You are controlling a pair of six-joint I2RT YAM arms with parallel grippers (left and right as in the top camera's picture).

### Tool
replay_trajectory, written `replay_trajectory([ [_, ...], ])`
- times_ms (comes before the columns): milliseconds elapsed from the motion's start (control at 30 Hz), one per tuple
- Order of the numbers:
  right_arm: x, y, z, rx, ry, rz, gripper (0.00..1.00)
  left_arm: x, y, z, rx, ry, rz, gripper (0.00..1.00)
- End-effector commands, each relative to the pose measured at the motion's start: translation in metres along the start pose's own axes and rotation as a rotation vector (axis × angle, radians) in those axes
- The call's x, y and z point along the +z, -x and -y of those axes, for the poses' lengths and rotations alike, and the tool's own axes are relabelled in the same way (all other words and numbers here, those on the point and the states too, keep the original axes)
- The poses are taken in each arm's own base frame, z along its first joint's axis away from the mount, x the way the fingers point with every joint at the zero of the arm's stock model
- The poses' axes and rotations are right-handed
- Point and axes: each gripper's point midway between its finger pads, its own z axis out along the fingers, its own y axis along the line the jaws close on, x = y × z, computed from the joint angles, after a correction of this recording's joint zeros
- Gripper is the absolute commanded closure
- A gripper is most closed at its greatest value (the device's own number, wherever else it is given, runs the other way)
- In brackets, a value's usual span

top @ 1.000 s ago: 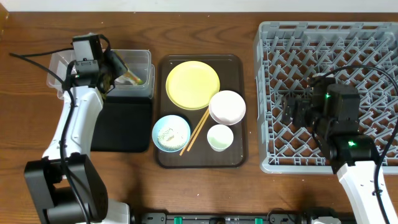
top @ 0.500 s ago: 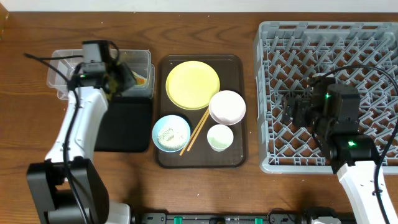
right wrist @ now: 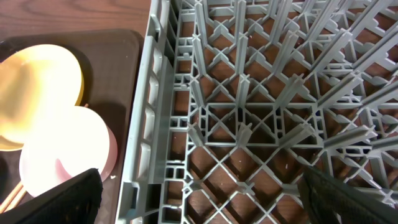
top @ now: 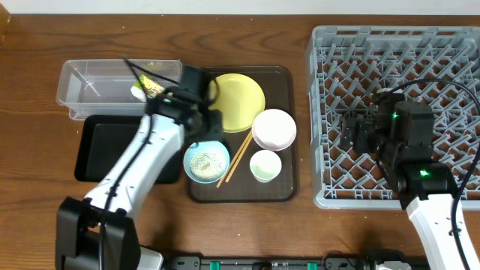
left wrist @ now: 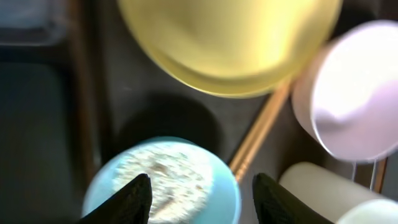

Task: Sort waste into correct bins and load items into the dishwasher rack
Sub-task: 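Grasp the rim of the light-blue rice bowl with the left gripper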

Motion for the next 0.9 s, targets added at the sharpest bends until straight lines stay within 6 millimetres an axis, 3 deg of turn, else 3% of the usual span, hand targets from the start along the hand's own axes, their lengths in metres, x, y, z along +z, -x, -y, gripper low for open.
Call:
replay_trajectory([
  [0, -0.003, 0.009, -0.006, -0.004, 0.019, 0.021, 0.01, 0.013, -0.013, 0.006, 0.064, 0.035, -0.039, 0.45],
  [367, -0.003, 0.009, -0.006, -0.004, 0.018, 0.018, 0.01, 0.065, -0.047, 0.011, 0.127, 0.112, -0.207, 0.46],
  [467, -0.003, 0.009, -0.006, -0.004, 0.018, 0.018, 0.01, 0.073, -0.05, 0.01, 0.13, 0.121, -0.228, 0.66],
  [533, -0.003, 0.009, -0.006, -0.004, 0.018, 0.018, 0.01, 0.074, -0.05, 0.01, 0.13, 0.121, -0.229, 0.73],
  [867, -0.003, 0.008, -0.006, -0.004, 0.018, 0.017, 0.01, 0.074, -0.052, 0.014, 0.082, 0.104, -0.234, 0.88],
])
